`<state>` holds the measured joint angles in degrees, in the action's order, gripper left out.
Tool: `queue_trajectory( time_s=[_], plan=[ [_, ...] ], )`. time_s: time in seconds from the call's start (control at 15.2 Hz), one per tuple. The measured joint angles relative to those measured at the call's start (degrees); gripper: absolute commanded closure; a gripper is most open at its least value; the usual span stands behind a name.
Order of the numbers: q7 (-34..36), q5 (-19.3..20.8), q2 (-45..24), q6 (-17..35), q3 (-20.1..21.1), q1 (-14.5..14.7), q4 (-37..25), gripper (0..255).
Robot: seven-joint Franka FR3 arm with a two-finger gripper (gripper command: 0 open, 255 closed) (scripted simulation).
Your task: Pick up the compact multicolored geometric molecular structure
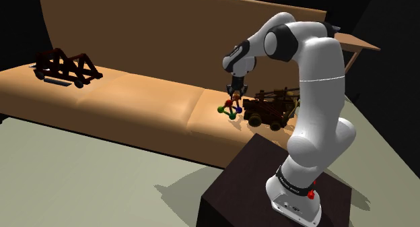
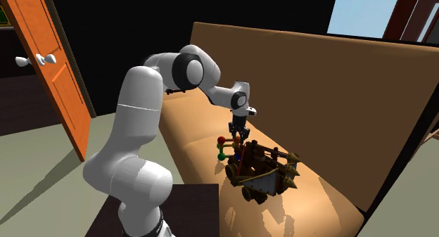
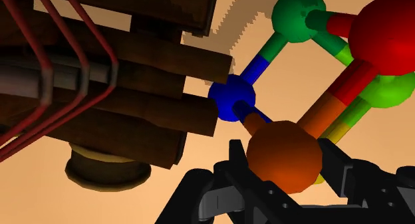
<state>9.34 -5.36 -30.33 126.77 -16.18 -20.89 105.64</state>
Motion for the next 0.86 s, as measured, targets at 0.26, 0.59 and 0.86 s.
queue_trajectory(
  time_s=[0.26,0.59,0.86],
  plan=[
    [0.24,0.57,1.99,-2.07,-0.36,0.31,-0.12,255],
    [0.69,1.24,4.19,-5.14,-0.71,0.72,-1.01,255],
    [0.78,1.71,5.69,-7.29,-1.0,0.84,-1.74,255]
  ],
)
